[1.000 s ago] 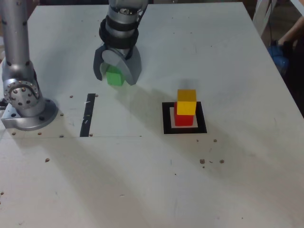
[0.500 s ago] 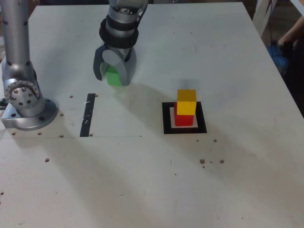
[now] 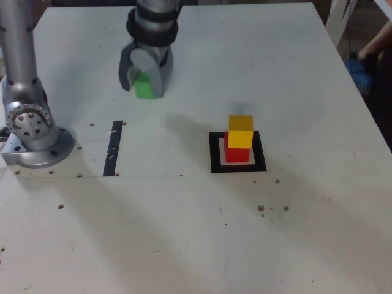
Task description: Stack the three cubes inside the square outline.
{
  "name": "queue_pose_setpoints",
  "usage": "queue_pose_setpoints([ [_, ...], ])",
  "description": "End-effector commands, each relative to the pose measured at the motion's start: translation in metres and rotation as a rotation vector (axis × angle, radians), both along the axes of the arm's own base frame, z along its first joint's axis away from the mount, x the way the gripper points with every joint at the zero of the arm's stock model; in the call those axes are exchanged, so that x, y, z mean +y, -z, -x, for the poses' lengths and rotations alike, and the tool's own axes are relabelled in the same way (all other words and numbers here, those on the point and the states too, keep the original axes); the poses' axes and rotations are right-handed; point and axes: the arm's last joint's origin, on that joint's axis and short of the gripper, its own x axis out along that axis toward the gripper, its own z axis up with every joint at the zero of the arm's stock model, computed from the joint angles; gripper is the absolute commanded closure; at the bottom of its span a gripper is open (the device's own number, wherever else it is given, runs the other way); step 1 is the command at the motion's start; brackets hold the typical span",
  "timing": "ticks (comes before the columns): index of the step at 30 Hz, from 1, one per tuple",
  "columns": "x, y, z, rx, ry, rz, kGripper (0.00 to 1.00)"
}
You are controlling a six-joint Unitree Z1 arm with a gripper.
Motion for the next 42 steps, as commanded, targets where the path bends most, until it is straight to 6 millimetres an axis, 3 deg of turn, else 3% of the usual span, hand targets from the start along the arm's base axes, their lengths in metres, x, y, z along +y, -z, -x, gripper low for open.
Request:
queue_pose_setpoints([
  [1,-0.010,-0.018,-0.001,-0.029,0.008,-0.011,0.88],
  [6,-0.047,-0.061,-0.009,-0.057,0.017,-0.041,0.88],
  [12,-0.099,-0.095,-0.039,-0.088,0.015,-0.044,0.88],
  [16,-0.134,-0.104,-0.068,-0.139,-0.005,-0.002,0.88],
  [22,-0.176,-0.100,-0.111,-0.173,0.004,0.043,0.89],
  [26,-0.184,-0.095,-0.125,-0.172,0.012,0.042,0.89],
  [34,-0.184,-0.085,-0.130,-0.142,0.011,0.020,0.89],
  [42,-0.178,-0.061,-0.142,-0.076,0.013,-0.012,0.89],
])
